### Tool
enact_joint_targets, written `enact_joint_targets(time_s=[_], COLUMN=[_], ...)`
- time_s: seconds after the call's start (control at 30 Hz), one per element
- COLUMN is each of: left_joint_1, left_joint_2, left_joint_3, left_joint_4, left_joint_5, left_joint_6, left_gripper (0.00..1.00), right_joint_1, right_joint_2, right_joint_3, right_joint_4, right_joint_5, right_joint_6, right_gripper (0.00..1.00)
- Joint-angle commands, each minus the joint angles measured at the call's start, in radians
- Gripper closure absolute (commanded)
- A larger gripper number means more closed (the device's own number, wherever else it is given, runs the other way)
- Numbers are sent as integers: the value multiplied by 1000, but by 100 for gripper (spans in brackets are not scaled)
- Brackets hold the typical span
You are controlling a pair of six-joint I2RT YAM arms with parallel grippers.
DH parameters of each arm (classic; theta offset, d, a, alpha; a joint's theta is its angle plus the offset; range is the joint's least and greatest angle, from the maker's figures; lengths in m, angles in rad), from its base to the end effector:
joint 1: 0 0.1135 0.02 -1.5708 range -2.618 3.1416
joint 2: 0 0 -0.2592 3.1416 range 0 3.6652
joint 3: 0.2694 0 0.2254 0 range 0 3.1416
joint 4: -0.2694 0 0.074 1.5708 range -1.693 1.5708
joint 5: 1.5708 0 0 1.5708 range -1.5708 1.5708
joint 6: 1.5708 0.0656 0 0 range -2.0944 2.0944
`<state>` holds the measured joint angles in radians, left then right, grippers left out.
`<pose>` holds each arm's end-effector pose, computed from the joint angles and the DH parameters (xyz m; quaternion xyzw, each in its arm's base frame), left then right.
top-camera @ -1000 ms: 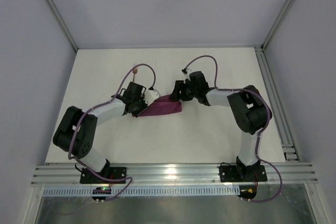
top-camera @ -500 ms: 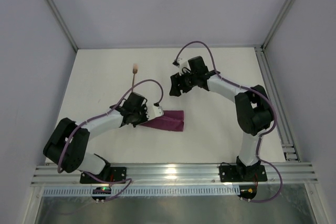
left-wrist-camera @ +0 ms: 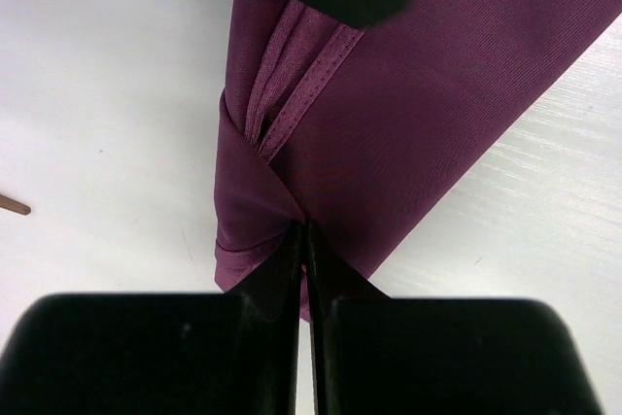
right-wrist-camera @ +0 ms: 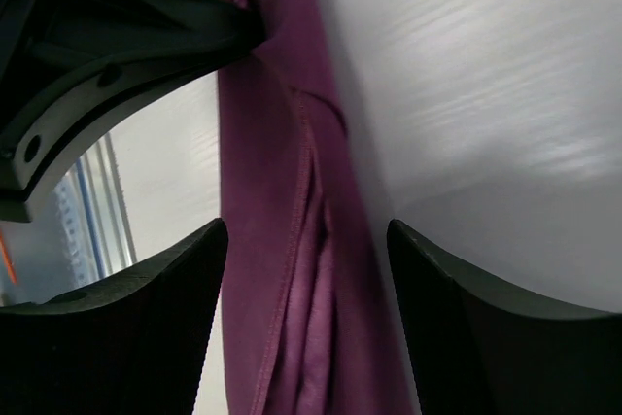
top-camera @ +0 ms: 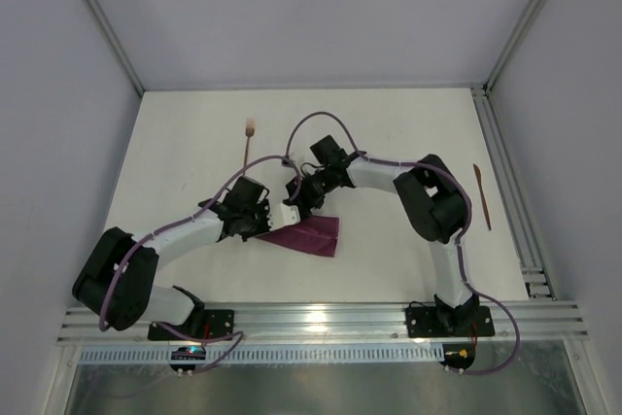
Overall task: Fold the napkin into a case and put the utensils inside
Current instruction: Pick up the smaller rectangle-folded napkin from the center of the board.
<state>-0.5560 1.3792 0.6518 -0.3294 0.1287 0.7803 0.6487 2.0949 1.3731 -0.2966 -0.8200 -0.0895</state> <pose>0.2004 -0.1344 0.1472 0.6108 0.7475 -0.0334 0.2590 0.3015 0.2888 0.1383 -0.4197 0.7837 0.4376 0.1346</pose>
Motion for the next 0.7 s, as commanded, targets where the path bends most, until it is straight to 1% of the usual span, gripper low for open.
enact_joint_targets(time_s=[0.0, 0.07, 0.13, 0.17, 0.23, 0.27, 0.33, 0.37, 0.47, 0.5, 0.53, 0.57, 0.67], left_joint_1=[-2, -2, -2, -2, -2, -2, -2, -2, -2, -2, -2, -1, 1], left_joint_2=[-5, -5, 1, 3, 6, 6, 6, 6, 1, -2, -3, -8, -17], left_joint_3=[-30, -32, -32, -32, -26, -20, -14, -6, -3, 0, -1, -1, -6], left_joint_4=[-43, -36, -23, -19, -11, -10, -4, 0, 10, 12, 10, 10, 16], left_joint_5=[32, 38, 42, 40, 38, 37, 32, 32, 38, 49, 54, 58, 60], left_joint_6=[-49, -76, -96, -104, -136, -147, -176, -187, -230, -243, -246, -253, -260], left_gripper=[100, 100, 100, 100, 100, 100, 100, 100, 100, 100, 100, 100, 100], right_joint_1=[35, 45, 48, 48, 57, 61, 80, 84, 91, 91, 91, 91, 92], right_joint_2=[24, 14, 10, 4, -4, -7, -9, -9, -3, 5, 10, 13, 20], right_joint_3=[-69, -130, -167, -195, -216, -230, -236, -241, -264, -269, -275, -288, -322], right_joint_4=[-17, 23, 106, 126, 183, 198, 223, 234, 269, 289, 301, 342, 401], right_joint_5=[-45, -42, -36, -24, 14, 56, 82, 119, 157, 163, 168, 173, 189], right_joint_6=[-6, 39, 86, 135, 175, 210, 230, 240, 290, 321, 339, 356, 415], right_gripper=[29, 30, 31, 32, 34, 36, 38, 39, 46, 50, 52, 54, 66])
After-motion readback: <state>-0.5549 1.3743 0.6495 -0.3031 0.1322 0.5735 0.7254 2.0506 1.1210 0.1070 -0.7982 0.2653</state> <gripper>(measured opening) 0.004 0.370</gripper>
